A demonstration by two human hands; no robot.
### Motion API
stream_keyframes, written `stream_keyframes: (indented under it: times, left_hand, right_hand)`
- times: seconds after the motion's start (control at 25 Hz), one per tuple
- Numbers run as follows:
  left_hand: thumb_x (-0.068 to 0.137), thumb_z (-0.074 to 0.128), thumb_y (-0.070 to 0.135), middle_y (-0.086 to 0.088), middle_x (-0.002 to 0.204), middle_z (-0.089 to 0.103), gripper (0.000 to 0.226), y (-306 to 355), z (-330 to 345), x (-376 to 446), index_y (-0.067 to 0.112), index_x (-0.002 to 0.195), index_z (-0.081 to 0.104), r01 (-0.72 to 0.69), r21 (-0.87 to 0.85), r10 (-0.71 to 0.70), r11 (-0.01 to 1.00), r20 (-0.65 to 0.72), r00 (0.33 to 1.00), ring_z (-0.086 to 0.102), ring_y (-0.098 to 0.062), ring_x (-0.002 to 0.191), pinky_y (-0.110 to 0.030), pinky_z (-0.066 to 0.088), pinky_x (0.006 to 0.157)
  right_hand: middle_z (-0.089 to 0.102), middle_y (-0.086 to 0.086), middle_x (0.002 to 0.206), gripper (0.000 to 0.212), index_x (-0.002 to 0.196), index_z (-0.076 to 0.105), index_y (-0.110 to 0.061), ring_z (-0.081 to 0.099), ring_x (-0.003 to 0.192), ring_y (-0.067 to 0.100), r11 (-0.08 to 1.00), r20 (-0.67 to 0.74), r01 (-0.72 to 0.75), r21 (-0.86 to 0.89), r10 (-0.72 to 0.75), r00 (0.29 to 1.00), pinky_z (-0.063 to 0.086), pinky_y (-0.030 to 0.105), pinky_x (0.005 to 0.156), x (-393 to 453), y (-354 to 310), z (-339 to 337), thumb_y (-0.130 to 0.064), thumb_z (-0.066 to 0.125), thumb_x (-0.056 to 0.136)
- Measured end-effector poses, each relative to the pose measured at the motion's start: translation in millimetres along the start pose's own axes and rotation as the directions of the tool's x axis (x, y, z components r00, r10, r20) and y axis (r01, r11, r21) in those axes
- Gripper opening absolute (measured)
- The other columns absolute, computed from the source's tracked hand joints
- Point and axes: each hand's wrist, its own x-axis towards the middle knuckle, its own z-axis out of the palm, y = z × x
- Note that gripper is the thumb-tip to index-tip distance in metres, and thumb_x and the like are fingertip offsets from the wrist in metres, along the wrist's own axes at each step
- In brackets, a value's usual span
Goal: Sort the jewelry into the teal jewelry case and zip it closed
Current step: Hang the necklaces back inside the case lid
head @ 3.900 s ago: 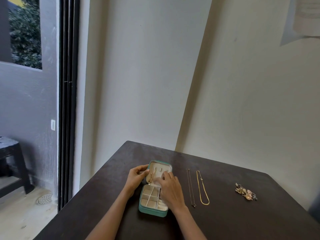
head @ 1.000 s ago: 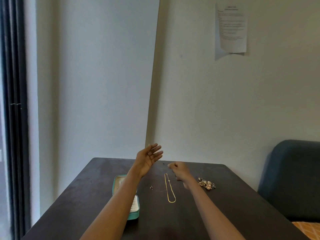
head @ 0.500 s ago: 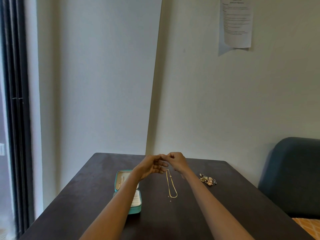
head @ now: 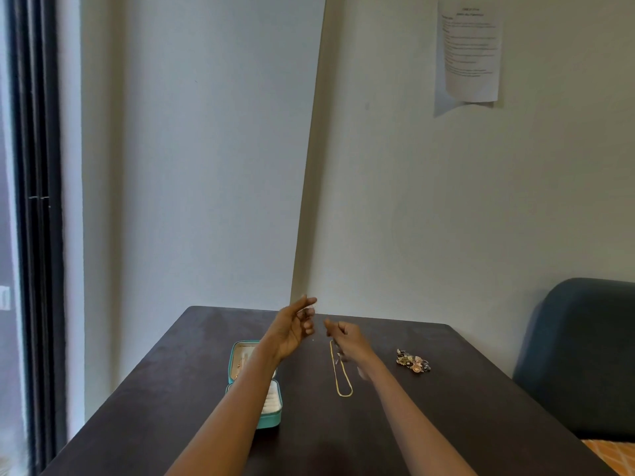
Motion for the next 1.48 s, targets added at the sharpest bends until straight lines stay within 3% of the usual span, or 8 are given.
stream_keyframes:
  times: [0.2,0.32,0.48,0.64,0.76,1.08,1.28,1.48]
  left_hand:
    - [0.097,0.046,0.018,-0.016,0.098,0.070,0.025,-10.0,-13.8,7.4,-0.001,0.102,0.061,-0.109,-0.212,0.094,0.971,-0.078,0.992,0.072,-0.027,0.082,-0.032,0.061,0.068]
    - [0.097,0.046,0.017,-0.016,0.102,0.067,0.025,-19.7,-20.1,13.6,-0.002,0.104,0.062,-0.094,0.033,0.098,0.995,-0.140,0.985,0.068,-0.025,0.089,-0.033,0.057,0.076]
    - [0.098,0.046,0.019,-0.017,0.092,0.067,0.031,-23.1,-24.3,10.5,-0.004,0.109,0.062,0.072,0.428,-0.013,0.901,-0.139,0.990,0.067,-0.023,0.076,-0.031,0.056,0.064]
    - [0.100,0.040,0.022,-0.010,0.068,0.058,0.029,-20.7,-16.1,3.5,0.000,0.098,0.059,0.211,0.540,-0.219,0.815,-0.050,0.974,0.060,-0.018,0.057,-0.027,0.054,0.058]
    - [0.100,0.038,0.033,-0.004,0.059,0.053,0.038,-22.5,-10.9,6.8,0.006,0.083,0.060,0.222,0.571,-0.242,0.790,-0.042,0.969,0.053,-0.013,0.056,-0.024,0.048,0.060]
    - [0.098,0.038,0.040,-0.012,0.072,0.066,0.046,-38.4,1.6,7.6,0.003,0.088,0.062,0.168,0.238,-0.164,0.957,-0.038,0.986,0.064,-0.024,0.068,-0.034,0.054,0.070]
    - [0.097,0.033,0.047,-0.011,0.075,0.066,0.054,-45.2,-3.4,5.8,0.002,0.099,0.062,0.115,-0.009,-0.115,0.993,-0.073,0.991,0.066,-0.023,0.063,-0.032,0.058,0.059]
    - [0.096,0.029,0.054,-0.016,0.104,0.063,0.060,-45.2,-7.6,7.7,0.005,0.113,0.057,0.032,-0.096,-0.042,0.995,-0.102,0.994,0.064,-0.034,0.093,-0.040,0.057,0.074]
  right_hand:
    - [0.042,-0.002,0.057,0.014,0.091,0.054,-0.012,0.036,0.038,0.002,0.999,0.095,0.009,0.033,-0.012,0.995,0.032,0.016,0.041,-13.2,12.7,18.9,-0.025,0.052,0.096]
    - [0.056,0.000,0.061,0.011,0.088,0.057,-0.015,0.044,0.040,0.004,0.996,0.122,0.076,-0.045,-0.070,0.990,0.038,0.018,0.041,-13.2,12.4,25.6,-0.025,0.055,0.094]
    - [0.055,-0.003,0.051,0.018,0.076,0.063,-0.020,0.046,0.038,0.006,0.982,0.051,0.158,-0.105,-0.153,0.987,0.038,0.020,0.041,-9.7,5.2,21.2,-0.028,0.060,0.091]
    - [0.051,-0.004,0.048,0.024,0.074,0.065,-0.014,0.042,0.041,0.008,0.993,-0.034,0.113,-0.023,-0.114,0.993,0.036,0.021,0.043,-3.4,5.3,8.8,-0.033,0.064,0.087]
    - [0.045,-0.004,0.048,0.029,0.073,0.055,-0.010,0.038,0.039,0.006,0.987,-0.066,0.005,0.158,0.006,0.998,0.034,0.019,0.041,0.6,15.2,3.3,-0.033,0.064,0.088]
    - [0.043,0.000,0.052,0.029,0.067,0.052,-0.012,0.039,0.042,0.008,0.875,-0.070,-0.189,0.445,0.244,0.967,0.038,0.018,0.040,-5.4,32.0,11.7,-0.022,0.059,0.093]
    - [0.059,0.003,0.069,0.011,0.084,0.062,-0.009,0.054,0.060,0.010,0.859,-0.080,-0.175,0.481,0.242,0.967,0.045,0.020,0.054,-3.3,33.5,12.1,-0.010,0.056,0.093]
    - [0.065,0.006,0.089,0.009,0.097,0.064,-0.011,0.059,0.079,0.016,0.922,-0.293,-0.036,0.385,0.159,0.943,0.047,0.026,0.066,1.4,40.7,11.9,-0.014,0.063,0.088]
